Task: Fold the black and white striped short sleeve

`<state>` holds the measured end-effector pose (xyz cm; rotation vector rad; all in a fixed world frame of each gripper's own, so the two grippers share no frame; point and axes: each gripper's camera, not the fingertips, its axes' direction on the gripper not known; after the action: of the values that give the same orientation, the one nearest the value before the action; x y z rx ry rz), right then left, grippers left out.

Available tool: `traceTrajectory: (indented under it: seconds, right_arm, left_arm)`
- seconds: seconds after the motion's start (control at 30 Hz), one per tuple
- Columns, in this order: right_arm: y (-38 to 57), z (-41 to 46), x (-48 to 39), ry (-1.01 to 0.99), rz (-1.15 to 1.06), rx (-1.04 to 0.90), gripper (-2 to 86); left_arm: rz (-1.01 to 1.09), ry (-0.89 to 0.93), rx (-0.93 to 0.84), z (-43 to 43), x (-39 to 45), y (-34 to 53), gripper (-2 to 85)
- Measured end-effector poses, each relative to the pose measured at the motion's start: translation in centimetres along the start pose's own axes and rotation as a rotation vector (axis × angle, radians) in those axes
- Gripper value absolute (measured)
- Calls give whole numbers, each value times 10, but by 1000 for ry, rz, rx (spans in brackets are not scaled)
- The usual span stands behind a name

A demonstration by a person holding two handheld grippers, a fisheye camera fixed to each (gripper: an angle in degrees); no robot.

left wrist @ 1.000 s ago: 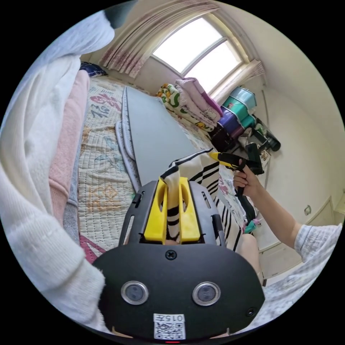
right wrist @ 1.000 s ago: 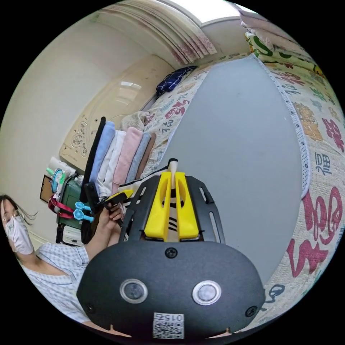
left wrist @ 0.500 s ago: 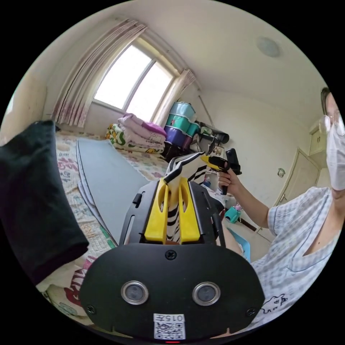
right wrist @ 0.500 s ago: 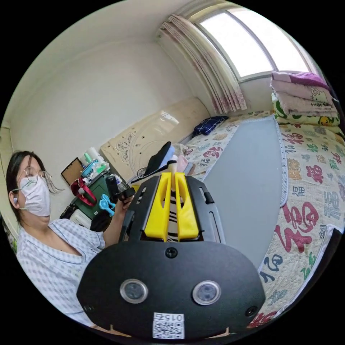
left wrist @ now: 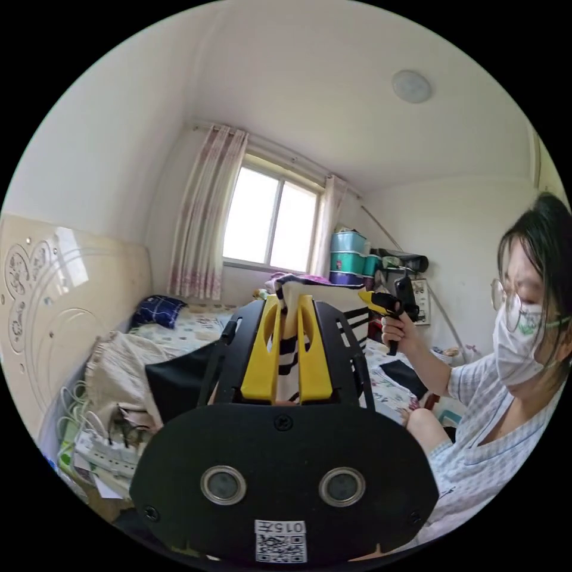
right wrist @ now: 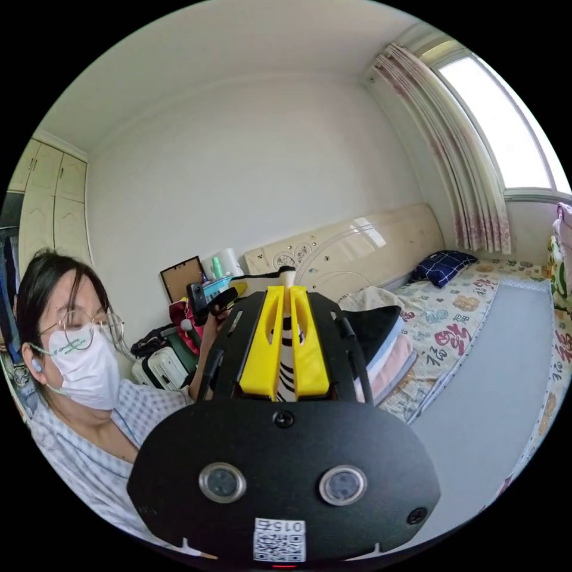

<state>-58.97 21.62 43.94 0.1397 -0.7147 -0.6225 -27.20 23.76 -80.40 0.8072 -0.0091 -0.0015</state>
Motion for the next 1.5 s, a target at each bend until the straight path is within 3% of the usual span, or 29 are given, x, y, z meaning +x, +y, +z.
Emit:
traceTrajectory:
  seconds: [0.13, 0.4, 0.6, 0.7, 0.87, 1.07, 1.3, 1.5]
  right_arm:
    - [-23, 126, 61, 97, 41, -50, 4]
    - [-31, 407, 265, 567, 182, -329, 4]
    - [-34, 507, 361, 640, 290, -436, 8]
    - [-47, 526, 394, 591, 360, -426, 14]
    - [-78, 504, 422, 504, 482, -318, 23]
    - [-142, 397, 406, 580, 569, -134, -2]
    - [-260, 221, 278, 534, 497, 230, -5]
    - [-347, 122, 157, 760, 253, 261, -5]
  left_arm:
    - [-104, -88, -44, 32, -77, -7, 27]
    - [-329, -299, -375, 221, -231, 68, 40]
    - [-211, -474, -595, 307, -245, 91, 66]
    - [-255, -482, -566, 310, -246, 97, 83]
    - [-429, -554, -368, 249, -233, 91, 76]
    - [-290, -421, -258, 192, -127, 82, 72]
    - [-151, -227, -313, 237, 48, 114, 63]
    - [-155, 27, -387, 318, 183, 151, 61]
